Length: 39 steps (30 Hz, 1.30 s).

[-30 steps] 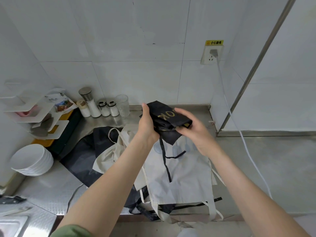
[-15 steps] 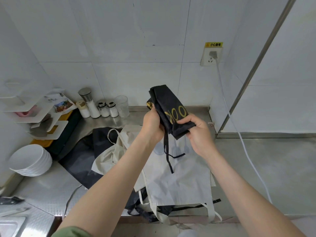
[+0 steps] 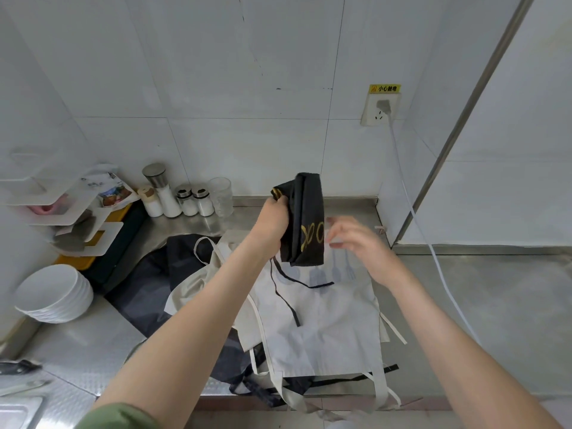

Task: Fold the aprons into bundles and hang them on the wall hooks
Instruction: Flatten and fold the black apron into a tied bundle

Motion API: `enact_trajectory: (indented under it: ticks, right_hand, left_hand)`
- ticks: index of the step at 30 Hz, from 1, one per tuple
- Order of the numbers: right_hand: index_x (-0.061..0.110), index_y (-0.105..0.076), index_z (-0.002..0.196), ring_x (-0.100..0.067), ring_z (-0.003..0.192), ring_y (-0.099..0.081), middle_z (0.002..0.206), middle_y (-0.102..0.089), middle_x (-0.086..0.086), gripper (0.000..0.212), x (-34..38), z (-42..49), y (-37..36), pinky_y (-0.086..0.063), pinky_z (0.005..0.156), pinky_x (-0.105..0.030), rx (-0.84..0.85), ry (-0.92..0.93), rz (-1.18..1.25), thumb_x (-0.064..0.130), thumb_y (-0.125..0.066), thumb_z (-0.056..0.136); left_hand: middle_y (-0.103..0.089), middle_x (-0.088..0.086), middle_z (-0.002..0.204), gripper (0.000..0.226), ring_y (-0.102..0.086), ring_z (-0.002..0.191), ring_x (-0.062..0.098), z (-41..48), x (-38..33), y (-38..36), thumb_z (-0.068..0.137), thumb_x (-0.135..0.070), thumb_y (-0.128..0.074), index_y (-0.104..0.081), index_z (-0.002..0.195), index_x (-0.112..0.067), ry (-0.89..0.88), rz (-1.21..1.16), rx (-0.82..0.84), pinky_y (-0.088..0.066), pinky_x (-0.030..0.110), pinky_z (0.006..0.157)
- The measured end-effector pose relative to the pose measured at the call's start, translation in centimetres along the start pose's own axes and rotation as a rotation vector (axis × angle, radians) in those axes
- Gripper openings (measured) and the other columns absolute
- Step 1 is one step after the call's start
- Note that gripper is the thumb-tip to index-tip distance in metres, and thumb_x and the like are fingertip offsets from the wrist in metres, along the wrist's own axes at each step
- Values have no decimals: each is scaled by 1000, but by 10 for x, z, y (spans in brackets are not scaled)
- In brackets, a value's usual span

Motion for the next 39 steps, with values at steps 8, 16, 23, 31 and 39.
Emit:
enact_trajectory:
  ticks: [8, 16, 23, 31, 39]
  right_hand:
    - [26, 6, 152, -6, 139, -24, 153, -21, 4, 81, 28, 12, -29, -23, 113, -25, -208, 70, -163, 29, -53, 97]
    - [44, 13, 148, -17, 144, -15, 156, -11, -1, 73, 11, 11, -40, -18, 117, -35, -252, 84, -458, 55, -37, 95]
    - [26, -29, 147, -4, 126, -42, 140, -41, 9, 42, 9, 10, -28, -35, 105, -21, -158, 72, -48, 32, -29, 105]
    - [14, -62, 118, -6, 108, -59, 116, -65, -1, 40, 27, 0, -3, -46, 96, -20, 90, 83, -31, 10, -71, 79]
    - [22, -59, 83, -3, 82, -53, 80, -58, 16, 17, 36, 4, 9, -42, 78, -21, -175, 246, -213, 7, -61, 90]
  left_hand:
    - [-57, 7, 118, 35, -55, 106, 22, -18, -4, -21, 103, -34, -34, -49, 124, -9, -122, 229, 33, -45, 39, 99]
    - [-41, -7, 140, 80, -38, 132, 8, -28, -11, -30, 89, -72, -32, -33, 139, -10, -208, 212, 317, -29, 27, 109]
    - [-55, -4, 110, 69, -57, 105, 8, -29, -2, -28, 77, -35, -79, -29, 121, -13, -278, 584, 419, -49, 27, 90]
    - [-58, 9, 116, 59, -59, 109, 23, -34, 13, -27, 84, 3, -60, -34, 135, -12, -184, 679, 713, -49, 41, 97]
    - [-61, -3, 101, 58, -59, 93, 15, -18, 12, -19, 72, -42, -78, -46, 113, -16, -306, 1030, 506, -50, 34, 81]
Point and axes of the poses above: each hand's wrist, its own z-axis towards the middle knuckle, its own y-axis out of the back of the hand, x = y × z, the point moved 6 cm from there along z, towards the middle knuckle
